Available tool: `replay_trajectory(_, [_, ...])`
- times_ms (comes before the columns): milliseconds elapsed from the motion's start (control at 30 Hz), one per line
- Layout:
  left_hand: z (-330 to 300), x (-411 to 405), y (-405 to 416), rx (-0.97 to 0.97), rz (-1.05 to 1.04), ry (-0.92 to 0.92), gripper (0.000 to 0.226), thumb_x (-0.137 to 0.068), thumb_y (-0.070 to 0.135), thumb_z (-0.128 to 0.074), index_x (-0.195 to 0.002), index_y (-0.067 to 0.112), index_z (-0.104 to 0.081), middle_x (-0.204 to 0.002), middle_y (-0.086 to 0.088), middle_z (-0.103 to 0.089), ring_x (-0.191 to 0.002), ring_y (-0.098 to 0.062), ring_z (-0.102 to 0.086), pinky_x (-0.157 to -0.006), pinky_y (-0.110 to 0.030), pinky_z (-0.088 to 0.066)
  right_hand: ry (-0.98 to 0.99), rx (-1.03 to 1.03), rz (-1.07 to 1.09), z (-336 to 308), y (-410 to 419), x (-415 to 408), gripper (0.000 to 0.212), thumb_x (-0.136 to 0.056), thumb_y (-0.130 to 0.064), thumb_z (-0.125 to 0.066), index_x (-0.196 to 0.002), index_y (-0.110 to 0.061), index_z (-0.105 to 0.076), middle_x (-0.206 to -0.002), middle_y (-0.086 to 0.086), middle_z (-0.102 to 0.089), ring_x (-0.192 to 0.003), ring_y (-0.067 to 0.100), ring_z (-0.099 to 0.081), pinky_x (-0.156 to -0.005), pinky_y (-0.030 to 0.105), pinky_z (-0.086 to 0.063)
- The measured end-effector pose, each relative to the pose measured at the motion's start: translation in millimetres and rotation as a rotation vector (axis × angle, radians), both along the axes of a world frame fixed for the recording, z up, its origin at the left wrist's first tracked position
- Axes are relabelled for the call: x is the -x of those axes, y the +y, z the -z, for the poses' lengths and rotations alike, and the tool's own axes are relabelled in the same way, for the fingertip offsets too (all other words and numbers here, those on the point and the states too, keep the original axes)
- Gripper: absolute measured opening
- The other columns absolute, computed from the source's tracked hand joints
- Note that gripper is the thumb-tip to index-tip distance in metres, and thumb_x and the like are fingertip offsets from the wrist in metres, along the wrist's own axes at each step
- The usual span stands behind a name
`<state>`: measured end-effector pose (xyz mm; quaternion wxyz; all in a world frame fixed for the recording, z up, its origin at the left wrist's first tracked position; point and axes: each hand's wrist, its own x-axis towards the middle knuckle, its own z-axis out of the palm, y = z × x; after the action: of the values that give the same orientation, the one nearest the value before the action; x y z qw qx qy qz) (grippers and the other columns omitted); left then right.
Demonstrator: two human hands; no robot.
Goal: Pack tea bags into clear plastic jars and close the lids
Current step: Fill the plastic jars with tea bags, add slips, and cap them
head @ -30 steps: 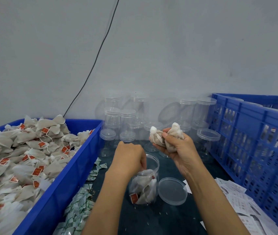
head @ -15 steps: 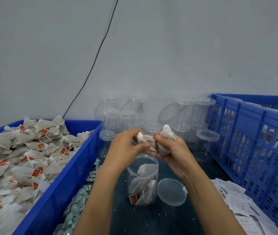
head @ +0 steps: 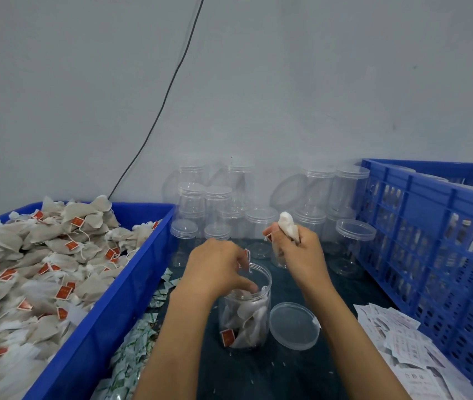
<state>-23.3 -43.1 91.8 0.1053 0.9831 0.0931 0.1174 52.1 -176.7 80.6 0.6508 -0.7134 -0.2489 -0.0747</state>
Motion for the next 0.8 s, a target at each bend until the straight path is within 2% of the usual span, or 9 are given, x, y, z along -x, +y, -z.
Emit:
replay_trajectory(133, [-6, 2, 4, 0.1, -0.02, -0.075, 0.006, -0.082, 0.028, -0.074, -0.086, 0.03, -0.07, -0.085, 0.014, -0.072, -0.084, -0.002, -0.065, -0.08, -0.026, -0.052, -0.048, 0.039, -0.032, 2, 0, -2, 0.007, -0.088, -0.014, -0.068, -0.09, -0.007, -0.067, -0.085, 0.007, -0.069, -0.082, 0.025, -0.064, -0.076, 0.038, -0.053])
replay_trajectory(200, [-6, 3, 4, 0.085, -0.032, -0.072, 0.014, -0.086, 0.017, -0.065, -0.08, 0.029, -0.07, -0.081, 0.014, -0.073, -0.081, -0.003, -0.066, -0.075, -0.024, -0.05, -0.085, 0.059, -0.027, 3, 2, 0, 0.007, -0.085, -0.008, -0.068, -0.091, -0.011, -0.066, -0.085, 0.001, -0.068, -0.083, 0.021, -0.064, -0.075, 0.034, -0.054])
replay_trajectory(267, [-5, 2, 4, 0.104, -0.069, -0.126, 0.016, -0.089, 0.017, -0.06, -0.081, 0.029, -0.067, -0.082, 0.013, -0.072, -0.082, -0.005, -0.064, -0.071, -0.023, -0.047, -0.129, 0.091, -0.005, 5, 4, 0, 0.012, -0.083, -0.007, -0.069, -0.088, -0.017, -0.065, -0.083, -0.005, -0.067, -0.078, 0.014, -0.063, -0.068, 0.026, -0.053])
replay_trajectory(333, [-4, 2, 7, 0.139, -0.119, -0.202, 0.011, -0.091, 0.02, -0.058, -0.086, 0.028, -0.063, -0.085, 0.01, -0.071, -0.085, -0.009, -0.063, -0.077, -0.029, -0.049, -0.171, 0.138, -0.002, 7, 5, 1, 0.013, -0.083, -0.011, -0.07, -0.088, -0.021, -0.063, -0.082, -0.008, -0.067, -0.076, 0.009, -0.063, -0.065, 0.021, -0.049])
replay_trajectory(467, [0, 6, 18, 0.18, -0.156, -0.231, 0.01, -0.095, 0.019, -0.052, -0.098, 0.025, -0.059, -0.089, 0.009, -0.069, -0.089, -0.01, -0.062, -0.084, -0.035, -0.049, -0.288, 0.393, -0.053, 10, 6, 1, 0.015, -0.084, -0.023, -0.072, -0.09, -0.025, -0.059, -0.083, -0.011, -0.067, -0.079, 0.008, -0.062, -0.073, 0.03, -0.052])
replay_trajectory(567, [2, 7, 27, 0.215, -0.169, -0.212, 0.011, -0.099, 0.021, -0.05, -0.102, 0.025, -0.059, -0.088, 0.01, -0.069, -0.088, -0.008, -0.062, -0.083, -0.033, -0.05, -0.481, 0.637, -0.028, 13, 10, 5, 0.014, -0.082, -0.031, -0.073, -0.09, -0.026, -0.063, -0.086, -0.016, -0.056, -0.085, 0.006, -0.05, -0.074, 0.026, -0.043])
replay_trajectory(667, [0, 8, 34, 0.247, -0.205, -0.226, 0.012, -0.1, 0.023, -0.048, -0.1, 0.024, -0.06, -0.085, 0.012, -0.068, -0.086, -0.007, -0.061, -0.085, -0.036, -0.05, -0.555, 0.742, -0.028, 13, 13, 9, 0.012, -0.086, -0.023, -0.069, -0.097, -0.023, -0.065, -0.091, -0.011, -0.051, -0.086, 0.008, -0.049, -0.075, 0.025, -0.043])
replay_trajectory(800, [1, 18, 46, 0.25, -0.277, -0.259, 0.013, -0.101, 0.023, -0.046, -0.096, 0.026, -0.058, -0.083, 0.013, -0.068, -0.081, -0.005, -0.059, -0.084, -0.037, -0.051, -0.54, 0.874, -0.085, 5, 14, 13, 0.02, -0.09, -0.012, -0.06, -0.104, -0.023, -0.068, -0.101, -0.004, -0.067, -0.094, 0.015, -0.061, -0.084, 0.033, -0.05])
